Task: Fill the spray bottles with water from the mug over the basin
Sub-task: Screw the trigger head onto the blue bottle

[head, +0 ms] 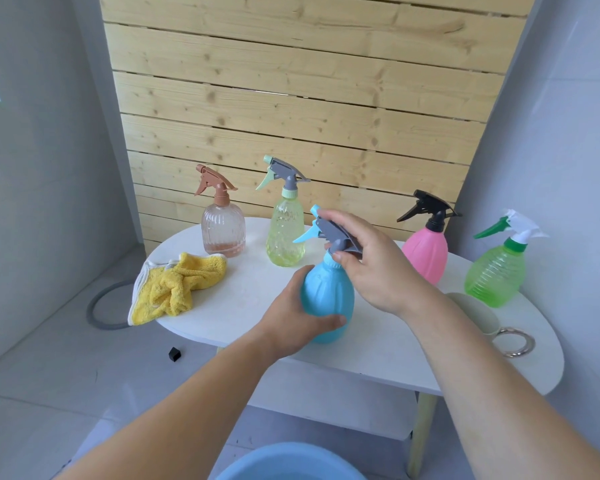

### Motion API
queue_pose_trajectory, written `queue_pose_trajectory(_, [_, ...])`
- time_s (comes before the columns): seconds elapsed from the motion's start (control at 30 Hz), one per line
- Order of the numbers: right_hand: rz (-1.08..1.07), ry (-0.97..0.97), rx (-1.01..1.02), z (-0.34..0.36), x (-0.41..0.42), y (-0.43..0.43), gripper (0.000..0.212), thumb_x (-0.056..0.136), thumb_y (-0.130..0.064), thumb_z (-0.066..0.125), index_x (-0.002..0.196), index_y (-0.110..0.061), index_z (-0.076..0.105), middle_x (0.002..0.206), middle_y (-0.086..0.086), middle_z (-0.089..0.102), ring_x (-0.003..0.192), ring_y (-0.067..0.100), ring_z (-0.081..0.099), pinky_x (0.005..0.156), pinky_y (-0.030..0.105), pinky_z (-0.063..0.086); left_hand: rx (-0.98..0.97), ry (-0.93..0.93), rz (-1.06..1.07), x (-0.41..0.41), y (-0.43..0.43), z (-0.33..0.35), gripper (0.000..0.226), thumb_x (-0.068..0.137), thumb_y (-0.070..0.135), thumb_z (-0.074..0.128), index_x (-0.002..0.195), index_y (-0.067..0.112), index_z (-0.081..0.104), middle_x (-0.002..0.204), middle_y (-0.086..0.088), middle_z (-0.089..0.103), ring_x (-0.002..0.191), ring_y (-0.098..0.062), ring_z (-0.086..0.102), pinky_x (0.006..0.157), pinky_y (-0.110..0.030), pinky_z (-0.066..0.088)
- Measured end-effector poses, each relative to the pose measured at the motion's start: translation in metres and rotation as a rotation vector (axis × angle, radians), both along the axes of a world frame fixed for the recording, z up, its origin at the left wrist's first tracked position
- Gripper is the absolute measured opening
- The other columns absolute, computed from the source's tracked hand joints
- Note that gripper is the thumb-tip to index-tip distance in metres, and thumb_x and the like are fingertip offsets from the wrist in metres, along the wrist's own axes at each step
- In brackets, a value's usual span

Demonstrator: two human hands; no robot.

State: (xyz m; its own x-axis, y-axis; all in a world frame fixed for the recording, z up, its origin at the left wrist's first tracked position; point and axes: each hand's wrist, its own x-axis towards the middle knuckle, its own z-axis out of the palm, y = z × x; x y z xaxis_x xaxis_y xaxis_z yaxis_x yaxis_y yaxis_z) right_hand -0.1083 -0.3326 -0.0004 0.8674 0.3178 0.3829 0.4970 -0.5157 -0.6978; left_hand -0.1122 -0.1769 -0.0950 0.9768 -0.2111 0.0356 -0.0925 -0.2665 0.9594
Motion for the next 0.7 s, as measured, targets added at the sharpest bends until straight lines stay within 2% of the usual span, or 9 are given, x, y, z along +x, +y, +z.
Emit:
queue_pose_trajectory(0.03, [-0.001,0.02,0.003,0.0,0.0,-0.002,0.072,0.095,0.0,0.052,0.137,-0.057,0.038,0.126,-0.012,0.059,0.115,0.008,0.058,0.103,0.024,0.043,0.0,-0.001,-0.003,0.0,0.0,0.0,0.087,0.061,0.042,0.086,0.137,0.043,0.043,0.125,0.013,0.063,0.115,-0.01,0.061,0.1,-0.04,0.054])
queue_pose_trajectory(0.1, [-0.013,0.063,0.007,0.0,0.001,-0.007,0.073,0.095,-0.002,0.053,0.144,-0.051,0.031,0.123,-0.012,0.062,0.117,0.006,0.058,0.107,0.026,0.041,-0.005,-0.001,-0.009,0.002,-0.002,0.001,0.084,0.061,0.042,0.087,0.134,0.043,0.045,0.124,0.013,0.064,0.114,-0.011,0.062,0.099,-0.041,0.055])
queue_pose_trajectory(0.17, [-0.002,0.086,-0.024,-0.001,0.003,-0.01,0.066,0.094,-0.001,0.052,0.144,-0.042,0.038,0.124,-0.011,0.064,0.119,0.004,0.057,0.11,0.035,0.041,-0.012,0.007,-0.018,0.004,-0.001,0.0,0.083,0.06,0.042,0.088,0.132,0.043,0.047,0.123,0.012,0.064,0.114,-0.011,0.063,0.099,-0.042,0.055])
queue_pose_trajectory(0.23, [0.028,0.12,-0.058,-0.002,0.003,-0.011,0.063,0.095,0.002,0.048,0.142,-0.04,0.041,0.125,-0.013,0.063,0.121,0.0,0.056,0.111,0.039,0.04,-0.016,0.015,-0.032,0.005,0.0,0.0,0.085,0.057,0.044,0.087,0.132,0.044,0.047,0.123,0.01,0.065,0.114,-0.012,0.063,0.098,-0.042,0.056])
queue_pose_trajectory(0.4, [0.025,0.168,-0.089,-0.002,0.006,-0.01,0.062,0.098,-0.003,0.044,0.143,-0.045,0.035,0.126,-0.019,0.062,0.123,0.0,0.054,0.114,0.038,0.036,-0.032,0.004,-0.074,0.003,0.003,0.003,0.084,0.064,0.026,0.079,0.139,0.036,0.043,0.124,0.004,0.064,0.11,-0.01,0.064,0.086,-0.025,0.058])
queue_pose_trajectory(0.47, [0.027,0.176,-0.087,-0.002,0.006,-0.009,0.061,0.099,-0.005,0.045,0.145,-0.045,0.033,0.123,-0.019,0.062,0.121,0.0,0.054,0.113,0.035,0.036,-0.026,-0.006,-0.065,0.004,0.003,0.002,0.084,0.064,0.025,0.079,0.14,0.034,0.045,0.123,0.004,0.065,0.11,-0.012,0.064,0.088,-0.028,0.059])
queue_pose_trajectory(0.53, [0.031,0.191,-0.097,-0.003,0.008,-0.009,0.061,0.1,-0.009,0.046,0.147,-0.046,0.029,0.124,-0.017,0.061,0.118,0.005,0.055,0.111,0.033,0.037,-0.007,-0.023,-0.052,0.004,0.002,0.001,0.083,0.064,0.028,0.081,0.139,0.034,0.046,0.122,0.005,0.065,0.111,-0.013,0.064,0.093,-0.037,0.058])
queue_pose_trajectory(0.63, [0.0,0.173,-0.132,-0.006,0.012,-0.009,0.061,0.1,-0.019,0.049,0.146,-0.051,0.023,0.131,-0.004,0.053,0.123,0.013,0.05,0.11,0.04,0.038,0.018,-0.04,-0.041,0.004,0.0,0.0,0.082,0.064,0.033,0.083,0.138,0.034,0.047,0.122,0.008,0.066,0.111,-0.012,0.064,0.096,-0.042,0.057])
queue_pose_trajectory(0.7, [-0.021,0.15,-0.14,-0.008,0.013,-0.008,0.06,0.099,-0.022,0.05,0.142,-0.055,0.024,0.128,0.001,0.05,0.121,0.014,0.049,0.107,0.041,0.04,0.029,-0.044,-0.025,0.005,-0.001,-0.001,0.082,0.063,0.036,0.084,0.137,0.035,0.048,0.122,0.01,0.066,0.111,-0.011,0.065,0.096,-0.043,0.056])
